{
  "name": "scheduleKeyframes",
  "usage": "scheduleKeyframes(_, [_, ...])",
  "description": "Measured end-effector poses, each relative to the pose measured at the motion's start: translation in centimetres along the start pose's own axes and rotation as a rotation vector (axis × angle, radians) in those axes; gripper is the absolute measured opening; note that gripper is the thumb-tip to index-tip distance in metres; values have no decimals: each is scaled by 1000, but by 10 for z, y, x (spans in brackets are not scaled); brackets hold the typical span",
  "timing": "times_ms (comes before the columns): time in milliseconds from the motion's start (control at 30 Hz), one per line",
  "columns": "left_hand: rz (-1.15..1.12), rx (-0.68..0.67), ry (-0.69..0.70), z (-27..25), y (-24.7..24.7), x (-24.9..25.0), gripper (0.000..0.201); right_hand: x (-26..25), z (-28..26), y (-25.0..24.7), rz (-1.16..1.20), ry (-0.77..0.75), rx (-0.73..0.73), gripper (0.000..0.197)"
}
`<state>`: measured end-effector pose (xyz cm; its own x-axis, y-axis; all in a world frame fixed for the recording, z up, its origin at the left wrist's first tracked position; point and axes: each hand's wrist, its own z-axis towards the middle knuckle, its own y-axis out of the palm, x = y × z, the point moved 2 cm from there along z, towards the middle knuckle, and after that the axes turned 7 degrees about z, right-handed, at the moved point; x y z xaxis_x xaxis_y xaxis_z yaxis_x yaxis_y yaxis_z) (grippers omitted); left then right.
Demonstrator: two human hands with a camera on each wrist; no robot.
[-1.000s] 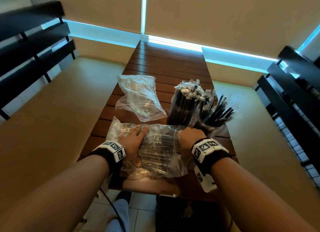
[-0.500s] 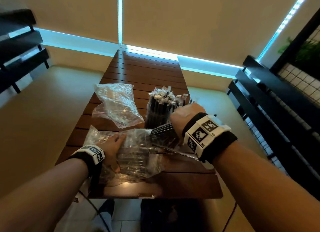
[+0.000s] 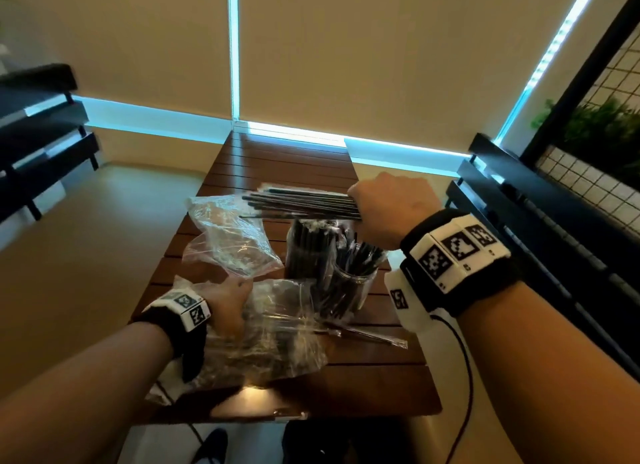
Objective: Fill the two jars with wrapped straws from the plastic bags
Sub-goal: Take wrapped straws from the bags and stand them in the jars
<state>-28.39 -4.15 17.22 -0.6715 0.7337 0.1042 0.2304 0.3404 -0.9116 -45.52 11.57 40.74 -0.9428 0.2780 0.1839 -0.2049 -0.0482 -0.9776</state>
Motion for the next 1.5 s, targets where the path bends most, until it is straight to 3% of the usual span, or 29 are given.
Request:
scheduleKeyframes(133, [-443,260,209,-35,-74,19,77,-9,4,35,263,9,171,15])
scheduleKeyframes(233, [-964,332,402,-69,-121,44,25,-26,6,60,411,-12,205,20])
scheduleKeyframes(267, [-1139,341,455,-71,-130,47,24,-33,7,66,463,-25,221,21])
scheduleKeyframes(333, [-1477,388,479,-67,-147,49,58,-45,9,75,577,-20,264,20])
scheduleKeyframes(367, [-1621,415,480,-67,-153,51,61,-51,10,77,624,-4,281,20])
scheduleKeyframes(433, [-1794,465,460,-64,-165,62,32,-64,11,85,739,26,318,21])
scheduleKeyframes(467, [-1804,518,413,-65,-171,70,25,-68,11,89,817,35,342,21])
scheduleKeyframes(567, [-1556,767,352,-73,-185,86,38,-70,13,98,975,25,343,36])
scheduleKeyframes(700, [-1342,949,448,-95,-206,91,37,-63,20,110,1118,83,89,63])
scheduleKeyframes(767, [-1240,978,485,-104,-211,98,35,-65,25,116,1271,142,-22,62])
scheduleKeyframes(867, [-1086,945,468,-111,-201,111,33,-71,29,114,1299,83,-53,35])
scheduleKeyframes(1000, [-1047,941,364,-96,-189,96,31,-57,19,92,1131,-42,-244,57])
scheduleKeyframes(1033, [-1037,957,324,-92,-186,90,29,-50,16,75,1182,-35,-184,54])
scheduleKeyframes(1067, [-1021,973,292,-88,-184,85,29,-40,14,54,1271,-4,-13,49])
scheduleKeyframes(1167, [-851,946,202,-76,-170,83,39,-15,-3,-32,1494,16,739,33])
scheduleKeyframes(1233, [-719,932,227,-75,-165,93,42,-14,-12,-68,1367,-94,951,41])
scheduleKeyframes(1267, [-672,936,251,-77,-167,100,37,-22,-14,-76,1239,-129,930,46])
scheduleKeyframes(1333, [-681,932,329,-81,-172,112,15,-43,-7,-67,913,-156,691,51])
scheduleKeyframes(1367, [-695,921,360,-78,-173,115,36,-50,-3,-55,785,-146,574,53])
scheduleKeyframes(1400, [-704,904,406,-78,-175,119,49,-54,-1,-44,742,-141,508,56])
scheduleKeyframes(1500, [-719,913,414,-68,-174,121,24,-33,0,-24,1027,-205,534,52])
